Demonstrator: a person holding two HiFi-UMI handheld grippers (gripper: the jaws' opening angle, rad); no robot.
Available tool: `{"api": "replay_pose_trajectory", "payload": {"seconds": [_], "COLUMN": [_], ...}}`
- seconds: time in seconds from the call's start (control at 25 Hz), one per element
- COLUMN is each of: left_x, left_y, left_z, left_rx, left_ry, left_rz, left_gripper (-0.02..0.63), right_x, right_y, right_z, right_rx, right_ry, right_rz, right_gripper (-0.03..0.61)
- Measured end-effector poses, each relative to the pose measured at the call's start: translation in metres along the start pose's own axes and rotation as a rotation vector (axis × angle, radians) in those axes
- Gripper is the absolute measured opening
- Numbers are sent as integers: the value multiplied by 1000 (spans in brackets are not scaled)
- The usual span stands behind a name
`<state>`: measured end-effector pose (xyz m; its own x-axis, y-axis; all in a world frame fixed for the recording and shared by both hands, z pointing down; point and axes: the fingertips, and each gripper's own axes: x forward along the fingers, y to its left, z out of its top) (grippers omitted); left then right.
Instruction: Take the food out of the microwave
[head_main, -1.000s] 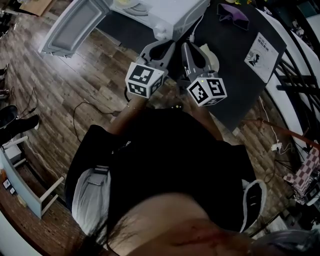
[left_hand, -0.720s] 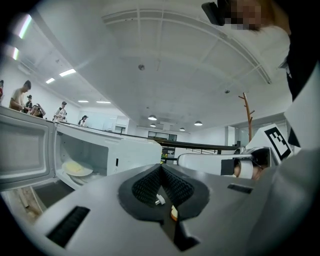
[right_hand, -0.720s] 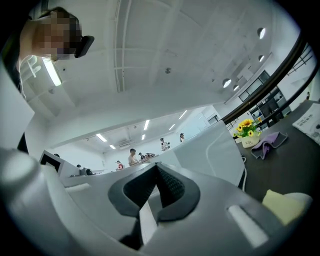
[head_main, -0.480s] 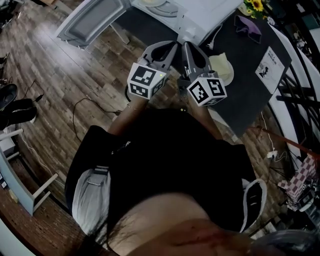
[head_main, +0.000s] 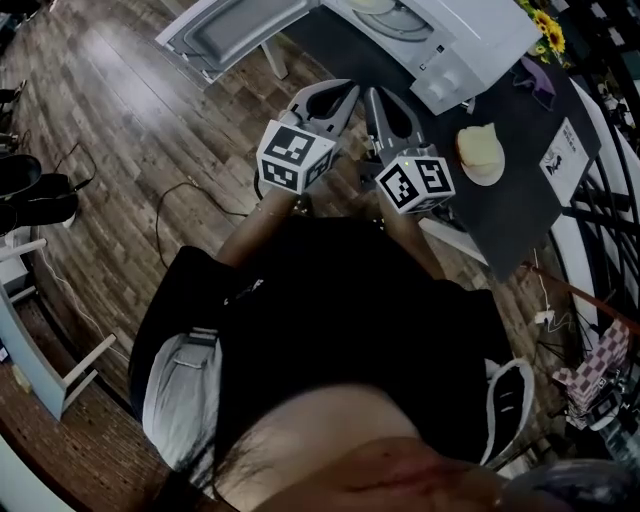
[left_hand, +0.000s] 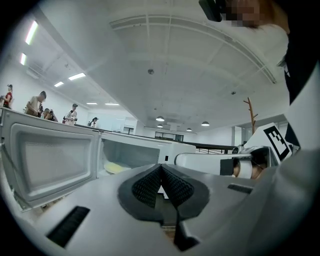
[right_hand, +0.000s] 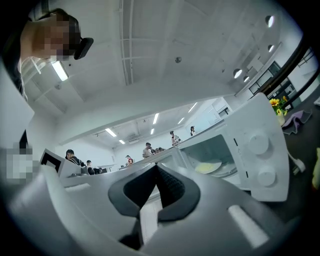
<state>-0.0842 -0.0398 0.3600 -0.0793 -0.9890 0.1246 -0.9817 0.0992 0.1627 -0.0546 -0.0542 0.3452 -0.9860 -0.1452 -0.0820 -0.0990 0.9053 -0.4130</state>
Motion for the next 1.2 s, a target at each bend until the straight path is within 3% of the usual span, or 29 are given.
{"api": "replay_pose_trajectory", "payload": {"seconds": [0.52, 1.2], "left_x": [-73, -73], "left_y": [53, 43], "left_z": [-25, -22], "left_rx": [-7, -18], "left_ry": [42, 7], "left_rz": [-23, -140], "left_gripper": [6, 6], "right_x": [28, 22], "right_y": [63, 73], "right_z": [-59, -60], "right_rx": [6, -40], "right_ry": [22, 10], "right_rz": [-52, -122], "right_gripper": [0, 0]}}
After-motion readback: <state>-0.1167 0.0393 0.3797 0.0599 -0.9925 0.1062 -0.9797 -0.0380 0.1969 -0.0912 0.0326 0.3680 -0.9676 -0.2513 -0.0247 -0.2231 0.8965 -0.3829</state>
